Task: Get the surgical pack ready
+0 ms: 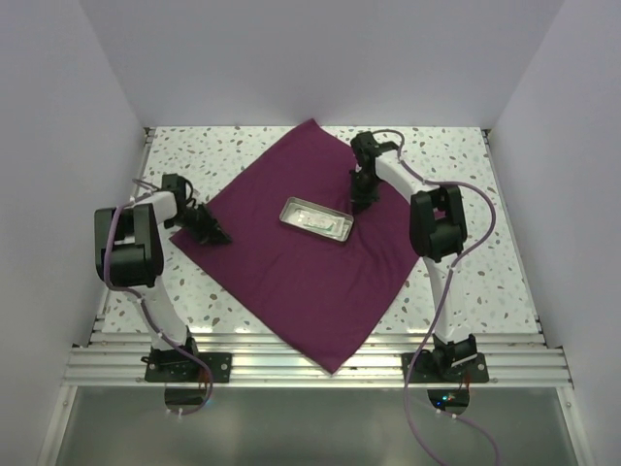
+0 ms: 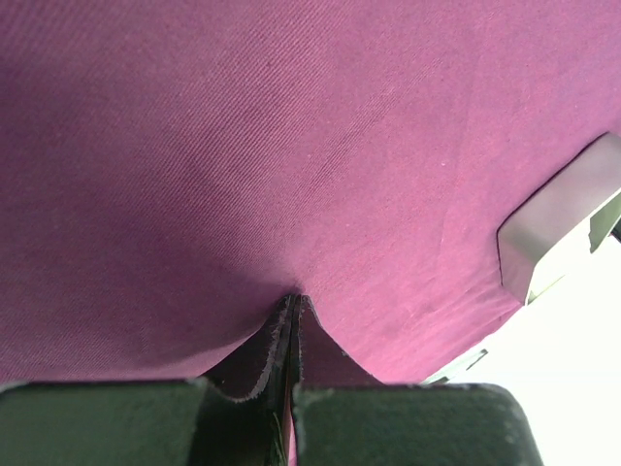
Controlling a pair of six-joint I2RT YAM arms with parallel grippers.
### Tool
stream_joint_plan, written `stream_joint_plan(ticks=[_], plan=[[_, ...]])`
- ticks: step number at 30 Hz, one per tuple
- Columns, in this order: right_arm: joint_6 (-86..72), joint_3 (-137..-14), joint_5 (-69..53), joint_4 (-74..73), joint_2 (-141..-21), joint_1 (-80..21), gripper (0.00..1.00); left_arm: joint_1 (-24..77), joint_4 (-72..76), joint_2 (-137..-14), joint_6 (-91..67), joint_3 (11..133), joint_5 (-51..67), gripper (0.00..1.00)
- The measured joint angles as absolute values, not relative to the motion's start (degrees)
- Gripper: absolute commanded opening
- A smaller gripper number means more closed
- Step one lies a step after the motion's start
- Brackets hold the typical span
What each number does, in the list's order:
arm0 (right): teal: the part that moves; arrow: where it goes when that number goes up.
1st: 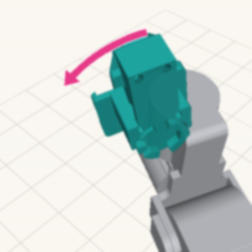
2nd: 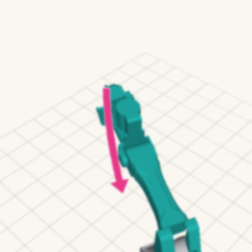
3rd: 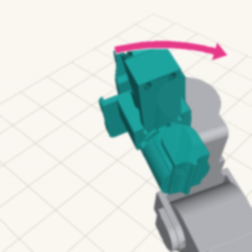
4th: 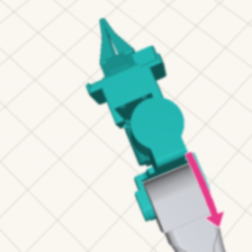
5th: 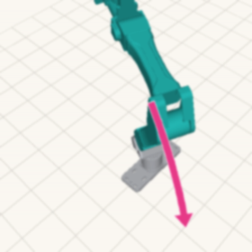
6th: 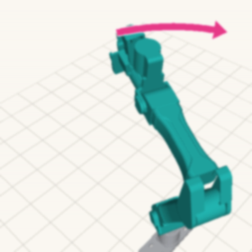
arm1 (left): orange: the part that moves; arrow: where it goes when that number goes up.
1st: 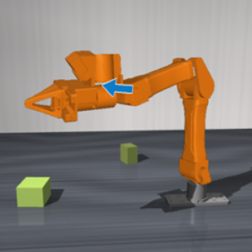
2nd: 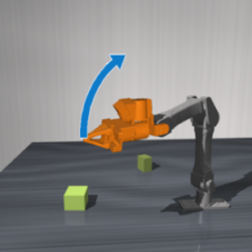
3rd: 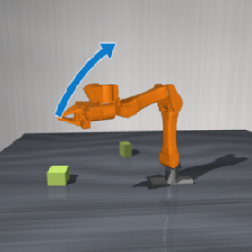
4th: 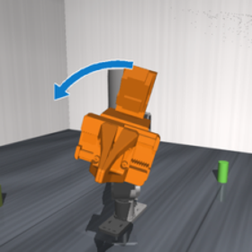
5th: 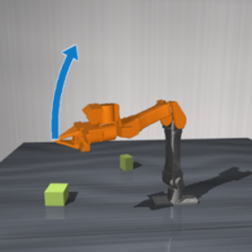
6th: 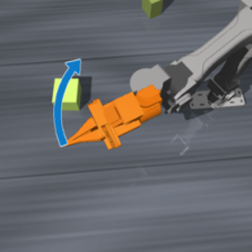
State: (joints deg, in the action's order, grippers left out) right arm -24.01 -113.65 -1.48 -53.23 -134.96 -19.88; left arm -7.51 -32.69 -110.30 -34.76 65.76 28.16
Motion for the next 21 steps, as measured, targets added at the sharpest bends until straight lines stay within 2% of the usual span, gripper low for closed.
stream_joint_plan(ticks=[8, 11, 15, 17, 18, 19, 21], plan=[[-23.1, -112.0, -2.5, -52.1, -134.1, -19.8, 0.01, -9.3, -32.5, -108.2, -32.8, 63.0, 28.1, 0.0], [-23.0, -105.2, -2.6, -48.1, -130.3, -19.1, 0.02, -9.4, -32.2, -108.1, -31.7, 62.8, 28.8, 0.0], [-22.1, -97.4, -3.7, -45.3, -125.6, -17.4, 0.11, -9.6, -31.8, -108.1, -30.2, 62.4, 30.2, 0.05], [-21.0, -95.7, -4.2, -45.4, -124.4, -16.8, 0.28, -9.6, -31.8, -108.0, -29.2, 62.4, 30.4, 0.11], [-20.4, -95.4, -4.2, -45.7, -123.9, -16.7, 0.35, -9.6, -31.9, -107.8, -28.7, 62.4, 30.5, 0.18], [-19.7, -95.3, -4.0, -46.2, -123.7, -16.7, 0.52, -9.6, -32.0, -107.5, -28.2, 62.4, 30.5, 0.23], [-18.7, -95.3, -4.0, -47.0, -123.2, -16.6, 0.58, -9.5, -32.8, -106.1, -27.1, 62.4, 29.5, 0.31]])
